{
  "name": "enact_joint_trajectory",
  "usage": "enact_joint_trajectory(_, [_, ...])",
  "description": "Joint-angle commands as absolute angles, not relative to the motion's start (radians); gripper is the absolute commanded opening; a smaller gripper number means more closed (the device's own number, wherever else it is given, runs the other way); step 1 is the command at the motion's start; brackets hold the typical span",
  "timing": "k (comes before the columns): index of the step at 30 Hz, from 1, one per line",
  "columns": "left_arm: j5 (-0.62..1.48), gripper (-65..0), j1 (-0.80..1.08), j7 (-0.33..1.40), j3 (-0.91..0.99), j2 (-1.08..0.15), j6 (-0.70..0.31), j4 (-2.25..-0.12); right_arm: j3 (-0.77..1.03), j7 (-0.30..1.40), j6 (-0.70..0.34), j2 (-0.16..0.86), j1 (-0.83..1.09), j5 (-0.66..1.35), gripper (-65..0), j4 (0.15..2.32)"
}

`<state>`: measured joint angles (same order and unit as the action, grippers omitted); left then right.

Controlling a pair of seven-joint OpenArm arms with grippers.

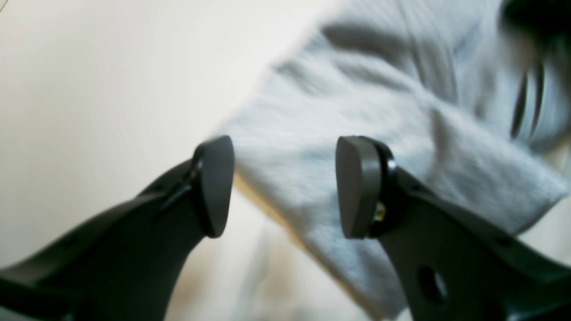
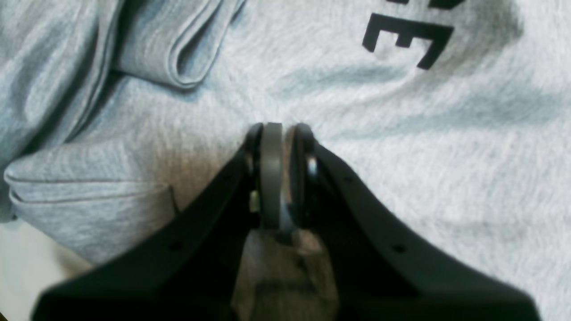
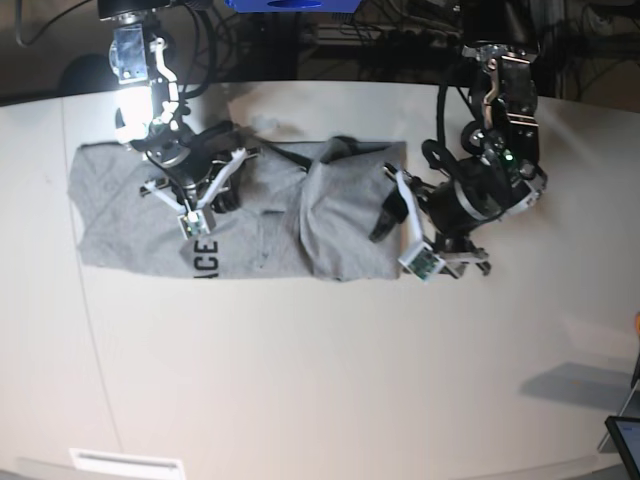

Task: Fold the T-shirt properly
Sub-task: 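Press the folded fabric down with the left gripper, then smooth the folded end with the left gripper while the right gripper holds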

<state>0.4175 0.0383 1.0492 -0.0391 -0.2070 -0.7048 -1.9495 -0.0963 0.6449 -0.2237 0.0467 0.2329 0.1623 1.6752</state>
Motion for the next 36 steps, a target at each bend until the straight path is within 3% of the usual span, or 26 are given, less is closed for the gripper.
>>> enact_joint_trajectory(1, [0.479, -29.1, 0.027, 1.032, -0.004, -0.219, -0.698, -1.949, -0.096, 0.697, -0.22, 0.05, 0.236, 0.151, -58.2, 1.673])
enact_joint_trajectory(5, [0.679, -29.4, 0.012, 1.035, 0.056, -0.26, -0.698, -1.863, -0.097, 0.697, -0.22, 0.05, 0.236, 0.151, -58.2, 1.673])
enact_joint_trajectory(10, [0.691, -29.4, -0.018, 1.03, 0.05, -0.263, -0.698, -1.755, -0.099, 0.697, -0.22, 0.048, 0.236, 0.151, -58.2, 1.673])
enact_joint_trajectory(22, [0.662, -29.6, -0.105, 1.027, -0.17, -0.252, -0.698, -1.721, -0.097, 0.697, -0.22, 0.044, 0.236, 0.151, -58.2, 1.673])
enact_joint_trajectory(27, [0.492, -29.6, -0.104, 1.027, -0.196, -0.213, -0.698, -1.621, -0.096, 0.697, -0.22, 0.048, 0.236, 0.151, -58.2, 1.673])
enact_joint_trajectory(36, [0.481, -29.6, -0.108, 1.03, -0.225, -0.214, -0.698, -1.569, -0.096, 0.697, -0.22, 0.047, 0.225, 0.151, -58.2, 1.673])
